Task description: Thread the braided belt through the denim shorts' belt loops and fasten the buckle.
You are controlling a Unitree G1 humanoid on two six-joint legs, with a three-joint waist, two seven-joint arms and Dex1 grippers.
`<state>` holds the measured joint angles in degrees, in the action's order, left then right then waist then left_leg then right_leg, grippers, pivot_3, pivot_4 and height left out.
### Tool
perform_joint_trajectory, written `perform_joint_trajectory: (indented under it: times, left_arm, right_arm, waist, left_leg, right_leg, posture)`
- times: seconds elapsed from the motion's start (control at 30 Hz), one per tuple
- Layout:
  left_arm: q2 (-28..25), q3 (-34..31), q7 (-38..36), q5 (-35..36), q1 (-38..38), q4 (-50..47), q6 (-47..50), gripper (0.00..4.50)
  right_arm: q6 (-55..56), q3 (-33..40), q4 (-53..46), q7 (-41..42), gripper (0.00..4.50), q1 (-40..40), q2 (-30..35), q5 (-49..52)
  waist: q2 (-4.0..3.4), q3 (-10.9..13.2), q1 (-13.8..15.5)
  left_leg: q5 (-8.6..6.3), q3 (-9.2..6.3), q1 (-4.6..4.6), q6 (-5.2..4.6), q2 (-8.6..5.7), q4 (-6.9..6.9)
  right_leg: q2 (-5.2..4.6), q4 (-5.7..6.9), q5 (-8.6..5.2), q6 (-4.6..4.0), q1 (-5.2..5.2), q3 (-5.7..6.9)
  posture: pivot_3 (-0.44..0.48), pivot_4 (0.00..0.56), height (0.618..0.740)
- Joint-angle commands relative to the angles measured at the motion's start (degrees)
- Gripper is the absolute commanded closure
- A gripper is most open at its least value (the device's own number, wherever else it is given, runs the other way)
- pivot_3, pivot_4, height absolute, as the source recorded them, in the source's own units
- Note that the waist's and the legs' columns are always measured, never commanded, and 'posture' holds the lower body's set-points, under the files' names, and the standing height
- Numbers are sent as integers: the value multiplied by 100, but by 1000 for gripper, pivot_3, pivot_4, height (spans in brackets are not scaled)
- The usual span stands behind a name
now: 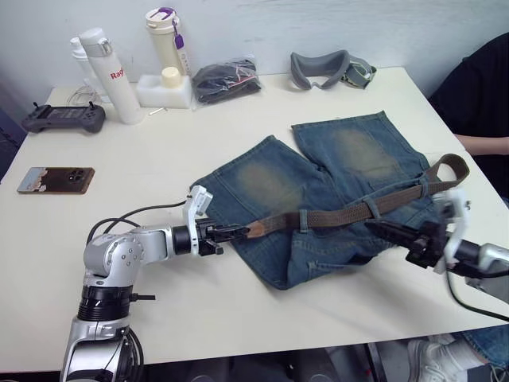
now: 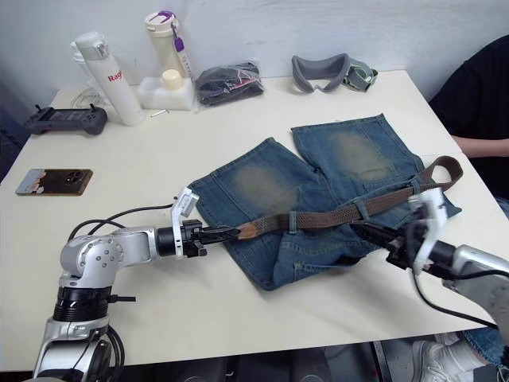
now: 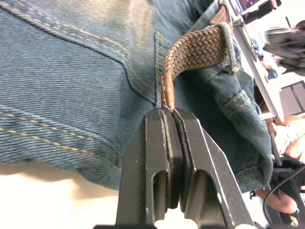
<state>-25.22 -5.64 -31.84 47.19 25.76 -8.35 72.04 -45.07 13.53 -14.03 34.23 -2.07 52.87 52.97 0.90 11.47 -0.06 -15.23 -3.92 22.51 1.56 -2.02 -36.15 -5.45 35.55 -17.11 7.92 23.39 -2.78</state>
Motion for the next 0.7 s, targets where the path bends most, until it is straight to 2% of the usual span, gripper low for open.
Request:
perform_joint_trajectory:
  times: [0.03, 0.33, 0.6, 0.7]
  left_arm:
    - [-134, -62, -149, 194, -23, -289, 104, 4500]
    - [-802, -416, -401, 544, -409, -760, 434, 4500]
    - [-1965, -913, -854, 448, -1050, -641, 312, 4500]
    - [-2403, -1117, -1100, 310, -1426, -456, 115, 4500]
  right_arm:
    - [415, -508, 165, -68, 4430, -227, -21, -1077]
    - [743, -773, 368, 311, 4430, -259, 51, -2081]
    - [645, -866, 314, 547, 4430, -399, -70, -2369]
    - [564, -884, 289, 588, 4430, -448, -106, -2377]
  waist:
    - [0, 0, 2]
    - [7, -1, 1]
    - [11, -2, -2]
    - [13, -3, -1]
  left_leg:
    - [0, 0, 1, 0, 0, 0]
    - [-1, -7, -13, -2, -2, -6]
    - [-4, -21, -33, -3, 2, -1]
    - [-4, -23, -33, -3, 11, 0]
  right_leg:
    - [0, 0, 0, 0, 1, 0]
    - [-4, -6, 2, 4, -25, 3]
    - [-7, -24, -1, -3, -59, 17]
    - [-10, -32, -15, -32, -61, 20]
  posture:
    - [0, 150, 740]
    - [0, 150, 740]
    - [0, 150, 740]
    - [0, 150, 740]
